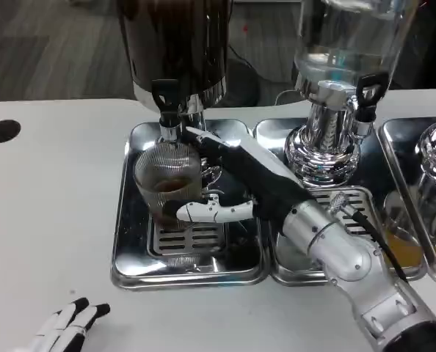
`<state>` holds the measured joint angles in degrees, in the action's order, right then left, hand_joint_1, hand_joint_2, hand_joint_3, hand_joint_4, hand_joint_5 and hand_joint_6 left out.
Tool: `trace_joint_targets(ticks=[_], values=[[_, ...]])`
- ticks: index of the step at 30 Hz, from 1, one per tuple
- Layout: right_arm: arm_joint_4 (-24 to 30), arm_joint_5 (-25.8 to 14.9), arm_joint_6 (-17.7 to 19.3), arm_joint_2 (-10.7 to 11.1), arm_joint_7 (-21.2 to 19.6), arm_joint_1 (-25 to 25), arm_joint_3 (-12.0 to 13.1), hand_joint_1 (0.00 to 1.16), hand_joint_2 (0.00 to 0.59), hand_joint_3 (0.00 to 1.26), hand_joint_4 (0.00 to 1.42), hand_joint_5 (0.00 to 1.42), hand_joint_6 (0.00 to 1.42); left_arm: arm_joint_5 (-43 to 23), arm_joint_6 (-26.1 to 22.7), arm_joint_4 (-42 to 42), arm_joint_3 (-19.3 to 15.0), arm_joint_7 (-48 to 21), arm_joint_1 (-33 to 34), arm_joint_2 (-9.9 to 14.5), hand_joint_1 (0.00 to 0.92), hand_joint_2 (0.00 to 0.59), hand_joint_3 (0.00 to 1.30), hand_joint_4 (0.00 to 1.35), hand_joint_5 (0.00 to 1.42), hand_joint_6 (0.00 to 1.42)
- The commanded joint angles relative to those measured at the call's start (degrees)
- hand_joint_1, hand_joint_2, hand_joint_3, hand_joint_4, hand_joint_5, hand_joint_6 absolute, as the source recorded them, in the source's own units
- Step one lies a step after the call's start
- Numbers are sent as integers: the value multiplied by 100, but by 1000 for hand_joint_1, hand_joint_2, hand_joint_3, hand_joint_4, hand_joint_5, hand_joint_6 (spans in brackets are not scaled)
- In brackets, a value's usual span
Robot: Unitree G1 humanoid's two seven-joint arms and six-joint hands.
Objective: Grasp the cup under the faucet to collect the drink, then remove the cup.
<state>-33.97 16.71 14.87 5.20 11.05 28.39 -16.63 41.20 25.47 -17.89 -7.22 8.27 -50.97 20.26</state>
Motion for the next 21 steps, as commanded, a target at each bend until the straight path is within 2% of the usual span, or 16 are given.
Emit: trace_joint_targets(ticks=[1,12,21], values=[[-175,-83,225,-23,-9,156,54,723,119,107,73,128,128,54,-80,63,40,29,-44,8,0,43,159,40,62,345],[-429,-162,371,-77,30,250,92,723,119,107,93,163,151,66,-148,85,110,4,-83,43,0,44,162,49,62,346],[-725,-231,537,-105,57,330,136,743,115,170,207,246,225,21,-186,69,34,0,-107,76,0,44,163,50,68,346]])
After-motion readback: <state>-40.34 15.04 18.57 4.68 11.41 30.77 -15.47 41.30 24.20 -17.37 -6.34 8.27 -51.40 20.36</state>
